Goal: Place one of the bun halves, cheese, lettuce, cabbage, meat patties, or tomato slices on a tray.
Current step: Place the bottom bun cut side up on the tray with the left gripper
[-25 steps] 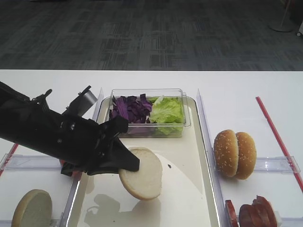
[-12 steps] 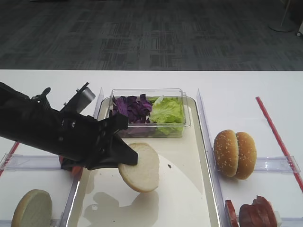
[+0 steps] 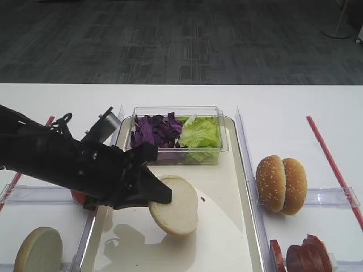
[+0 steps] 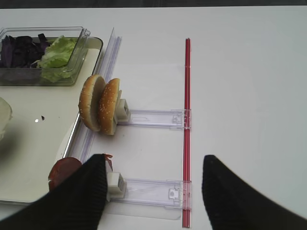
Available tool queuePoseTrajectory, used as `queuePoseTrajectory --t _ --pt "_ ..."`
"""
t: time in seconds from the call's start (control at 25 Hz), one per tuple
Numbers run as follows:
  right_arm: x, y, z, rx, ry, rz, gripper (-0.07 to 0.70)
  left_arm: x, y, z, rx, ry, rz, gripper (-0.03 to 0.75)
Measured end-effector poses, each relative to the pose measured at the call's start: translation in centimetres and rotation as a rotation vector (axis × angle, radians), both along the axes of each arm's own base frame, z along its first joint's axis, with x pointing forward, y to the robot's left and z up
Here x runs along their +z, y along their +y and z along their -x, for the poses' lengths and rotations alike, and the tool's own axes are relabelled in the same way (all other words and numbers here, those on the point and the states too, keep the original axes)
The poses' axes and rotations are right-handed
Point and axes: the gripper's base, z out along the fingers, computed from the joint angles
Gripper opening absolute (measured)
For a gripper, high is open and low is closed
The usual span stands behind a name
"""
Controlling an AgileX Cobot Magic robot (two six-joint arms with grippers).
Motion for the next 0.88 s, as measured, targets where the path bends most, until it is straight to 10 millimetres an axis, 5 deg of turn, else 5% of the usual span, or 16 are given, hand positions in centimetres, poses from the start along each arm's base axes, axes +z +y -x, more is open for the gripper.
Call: queuePoseTrajectory --t 0.88 --pt "0.0 0.0 0.0 0.000 0.000 0.000 0.463 -2.9 -0.3 -0.5 -0.012 0.037 -0.021 0.087"
